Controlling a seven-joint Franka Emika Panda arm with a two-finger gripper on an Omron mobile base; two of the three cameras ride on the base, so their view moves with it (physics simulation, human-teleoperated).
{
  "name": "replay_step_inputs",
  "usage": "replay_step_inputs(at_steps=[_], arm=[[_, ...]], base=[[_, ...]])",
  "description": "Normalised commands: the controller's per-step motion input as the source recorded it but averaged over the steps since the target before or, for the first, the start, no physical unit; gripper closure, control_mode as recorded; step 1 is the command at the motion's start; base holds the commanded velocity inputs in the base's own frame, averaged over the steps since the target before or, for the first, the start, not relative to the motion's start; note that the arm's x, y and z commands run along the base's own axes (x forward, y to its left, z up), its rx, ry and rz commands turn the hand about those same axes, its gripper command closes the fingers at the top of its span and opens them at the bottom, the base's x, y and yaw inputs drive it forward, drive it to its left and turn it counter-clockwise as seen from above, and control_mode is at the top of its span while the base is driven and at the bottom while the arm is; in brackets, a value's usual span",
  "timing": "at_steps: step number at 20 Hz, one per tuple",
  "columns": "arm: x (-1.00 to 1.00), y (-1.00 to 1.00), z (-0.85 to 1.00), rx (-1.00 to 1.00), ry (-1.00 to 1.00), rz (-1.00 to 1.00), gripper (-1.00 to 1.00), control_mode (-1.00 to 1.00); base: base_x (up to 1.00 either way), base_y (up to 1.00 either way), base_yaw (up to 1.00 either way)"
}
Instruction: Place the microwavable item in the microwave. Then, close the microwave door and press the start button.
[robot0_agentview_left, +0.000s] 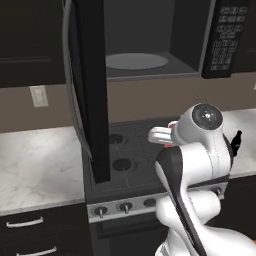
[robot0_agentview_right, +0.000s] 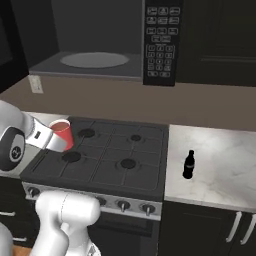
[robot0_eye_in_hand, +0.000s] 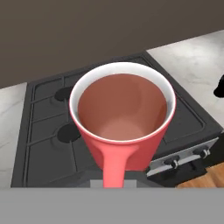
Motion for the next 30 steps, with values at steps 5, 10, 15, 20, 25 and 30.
replay_step_inputs(at_steps=[5, 10, 15, 20, 25, 30], arm=[[0.0, 0.0, 0.0, 0.0, 0.0, 0.0, 1.0, 1.0], [0.0, 0.0, 0.0, 0.0, 0.0, 0.0, 1.0, 1.0], [0.0, 0.0, 0.0, 0.0, 0.0, 0.0, 1.0, 1.0], [0.0, 0.0, 0.05, 0.0, -0.01, 0.08, 1.0, -1.0], [0.0, -0.11, 0.88, -0.03, -0.2, 0.21, 1.0, -1.0], [-0.18, -0.02, 0.92, -0.07, -0.2, 0.07, 1.0, -1.0]], base=[[0.43, 0.0, 0.0], [0.16, 0.0, 0.03], [0.04, 0.0, 0.02], [0.01, 0.0, 0.02], [0.0, 0.0, 0.0], [0.0, 0.0, 0.0]])
